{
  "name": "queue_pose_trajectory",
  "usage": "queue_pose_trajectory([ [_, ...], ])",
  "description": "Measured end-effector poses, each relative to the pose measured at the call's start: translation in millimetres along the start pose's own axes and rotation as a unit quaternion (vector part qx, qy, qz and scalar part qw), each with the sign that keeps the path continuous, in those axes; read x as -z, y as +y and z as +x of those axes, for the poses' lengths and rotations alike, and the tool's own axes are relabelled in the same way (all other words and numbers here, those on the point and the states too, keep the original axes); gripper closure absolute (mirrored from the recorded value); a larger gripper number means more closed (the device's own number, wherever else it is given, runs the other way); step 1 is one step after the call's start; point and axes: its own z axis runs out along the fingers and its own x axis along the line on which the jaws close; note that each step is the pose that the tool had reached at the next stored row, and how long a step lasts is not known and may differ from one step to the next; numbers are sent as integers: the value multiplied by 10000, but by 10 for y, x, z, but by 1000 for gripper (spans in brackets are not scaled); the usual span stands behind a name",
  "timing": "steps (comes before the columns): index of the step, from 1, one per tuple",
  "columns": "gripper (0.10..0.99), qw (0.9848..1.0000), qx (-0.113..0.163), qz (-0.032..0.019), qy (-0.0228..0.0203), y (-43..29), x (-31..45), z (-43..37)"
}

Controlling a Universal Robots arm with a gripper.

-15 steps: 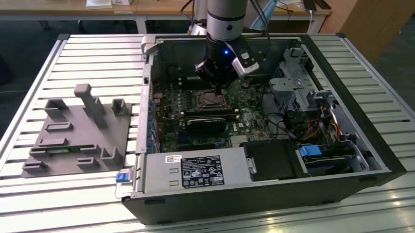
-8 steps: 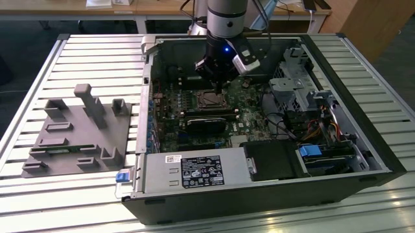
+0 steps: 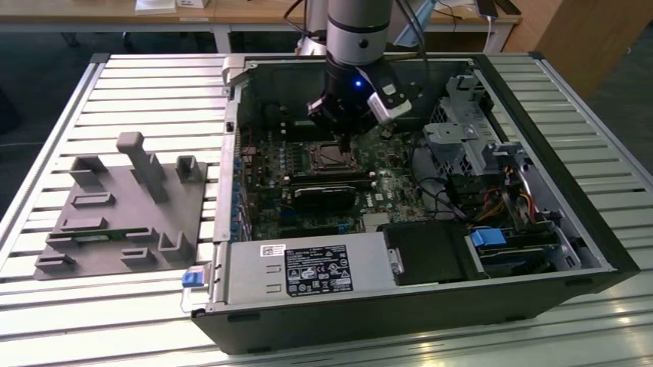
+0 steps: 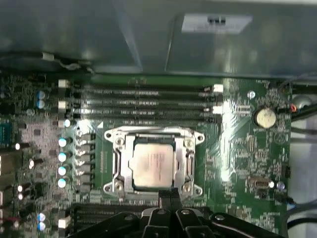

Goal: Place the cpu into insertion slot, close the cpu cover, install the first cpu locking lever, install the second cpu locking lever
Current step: 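Install the second cpu locking lever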

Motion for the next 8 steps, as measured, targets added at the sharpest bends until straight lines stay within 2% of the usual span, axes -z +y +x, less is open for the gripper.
queue_pose_trajectory([
  [3, 980, 10000, 0, -1, 0, -75, -1, 1],
  [8, 980, 10000, 0, -22, 5, -155, -2, 2],
])
